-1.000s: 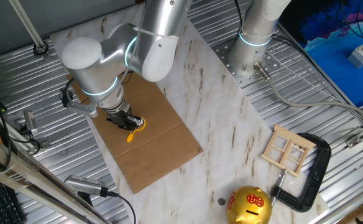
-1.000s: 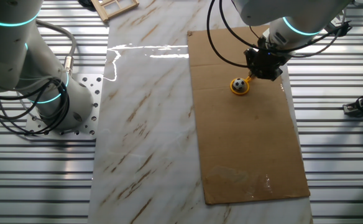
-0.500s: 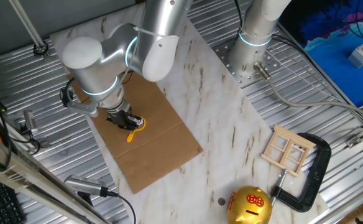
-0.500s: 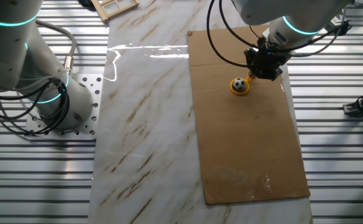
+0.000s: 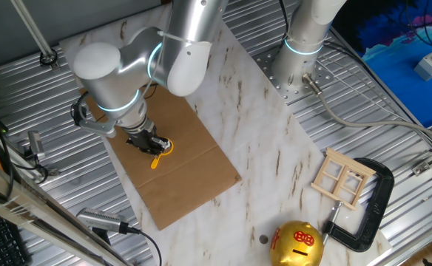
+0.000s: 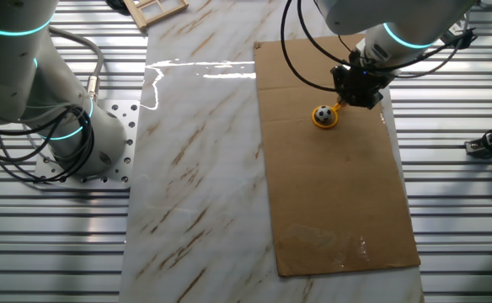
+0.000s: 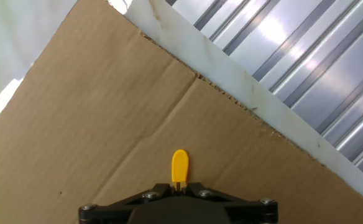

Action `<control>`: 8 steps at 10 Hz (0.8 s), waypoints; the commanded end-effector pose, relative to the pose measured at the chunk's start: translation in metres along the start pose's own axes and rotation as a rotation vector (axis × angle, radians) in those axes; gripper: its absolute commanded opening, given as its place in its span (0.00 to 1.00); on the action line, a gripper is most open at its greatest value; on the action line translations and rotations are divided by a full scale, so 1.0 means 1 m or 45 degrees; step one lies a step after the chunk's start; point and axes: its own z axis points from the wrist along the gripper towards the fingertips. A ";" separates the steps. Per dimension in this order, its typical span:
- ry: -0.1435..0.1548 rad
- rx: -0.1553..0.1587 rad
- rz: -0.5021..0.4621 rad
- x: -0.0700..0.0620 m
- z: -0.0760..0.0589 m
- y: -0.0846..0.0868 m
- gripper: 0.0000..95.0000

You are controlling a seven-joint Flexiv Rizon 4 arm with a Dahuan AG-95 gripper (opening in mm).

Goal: Attach the bubble ring to the ball

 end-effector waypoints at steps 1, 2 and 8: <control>-0.019 -0.004 0.008 0.000 0.000 0.000 0.00; -0.028 -0.011 0.019 0.000 0.000 0.000 0.00; -0.018 -0.004 0.071 0.000 0.000 0.000 0.00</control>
